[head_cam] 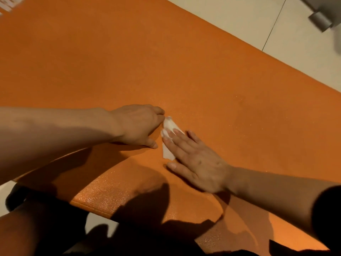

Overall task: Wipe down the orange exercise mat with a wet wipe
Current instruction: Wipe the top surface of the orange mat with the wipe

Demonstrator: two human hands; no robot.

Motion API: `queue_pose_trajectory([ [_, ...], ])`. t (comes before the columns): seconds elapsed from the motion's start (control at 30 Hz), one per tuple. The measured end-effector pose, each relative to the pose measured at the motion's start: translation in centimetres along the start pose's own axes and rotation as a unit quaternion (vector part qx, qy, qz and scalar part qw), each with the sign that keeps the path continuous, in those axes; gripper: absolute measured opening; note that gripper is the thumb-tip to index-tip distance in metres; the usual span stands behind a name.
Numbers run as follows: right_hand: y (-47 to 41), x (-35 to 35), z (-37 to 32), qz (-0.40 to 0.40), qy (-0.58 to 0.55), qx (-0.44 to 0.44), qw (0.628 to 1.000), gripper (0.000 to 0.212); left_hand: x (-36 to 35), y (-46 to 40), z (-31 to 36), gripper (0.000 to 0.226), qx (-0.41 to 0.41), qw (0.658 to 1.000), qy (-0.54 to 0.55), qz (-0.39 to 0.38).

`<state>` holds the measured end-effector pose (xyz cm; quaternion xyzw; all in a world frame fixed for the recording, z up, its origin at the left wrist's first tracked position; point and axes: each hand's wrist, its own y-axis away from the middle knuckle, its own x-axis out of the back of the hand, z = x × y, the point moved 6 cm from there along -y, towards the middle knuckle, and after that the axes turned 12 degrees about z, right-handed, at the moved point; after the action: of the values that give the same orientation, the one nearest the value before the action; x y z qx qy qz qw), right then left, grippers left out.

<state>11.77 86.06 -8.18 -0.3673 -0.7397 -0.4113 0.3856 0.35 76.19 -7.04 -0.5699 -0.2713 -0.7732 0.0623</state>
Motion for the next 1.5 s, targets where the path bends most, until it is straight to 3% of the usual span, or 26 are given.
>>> queue_pose_trajectory([
  [0.17,-1.8,1.5,6.5,0.041,0.045,-0.065,0.996,0.083,0.0,-1.2,-0.7,0.086,0.003,1.000,-0.006,-0.014],
  [0.27,0.8,0.7,6.9,0.052,0.039,-0.098,0.993,0.082,0.0,-1.8,-1.5,0.086,0.006,1.000,0.001,-0.015],
  [0.47,-2.4,0.7,4.4,0.029,0.024,-0.020,0.999,0.072,0.6,-4.4,-1.8,0.089,0.002,1.000,0.028,0.000],
  [0.63,-3.5,3.1,10.8,0.071,0.062,-0.110,0.989,0.074,1.0,-6.4,-1.7,0.090,-0.004,1.000,0.025,-0.001],
  [0.73,-1.2,2.6,10.8,0.064,0.057,-0.138,0.987,0.076,1.4,-7.0,-2.3,0.090,-0.002,1.000,0.031,-0.005],
  [0.87,-1.5,1.6,7.4,0.042,0.025,-0.082,0.995,0.074,2.0,-7.7,-3.0,0.091,0.001,0.999,0.034,0.006],
  [0.97,-4.6,2.7,8.8,0.063,0.036,-0.050,0.996,0.070,2.5,-8.5,-3.0,0.091,-0.006,0.999,0.038,0.017],
  [1.13,-5.3,4.9,15.5,0.107,0.077,-0.142,0.981,0.074,2.5,-9.4,-3.1,0.095,0.003,0.999,0.031,0.008],
  [1.23,-3.5,4.2,14.7,0.115,0.052,-0.170,0.977,0.076,2.6,-9.7,-3.4,0.095,0.010,0.999,0.035,0.012],
  [1.37,-4.8,3.3,11.4,0.086,0.038,-0.092,0.991,0.075,2.9,-10.4,-3.4,0.095,0.011,0.999,0.036,0.021],
  [1.5,-8.0,5.3,14.6,0.108,0.081,-0.059,0.989,0.071,3.6,-11.5,-3.0,0.096,0.014,0.999,0.040,0.031],
])
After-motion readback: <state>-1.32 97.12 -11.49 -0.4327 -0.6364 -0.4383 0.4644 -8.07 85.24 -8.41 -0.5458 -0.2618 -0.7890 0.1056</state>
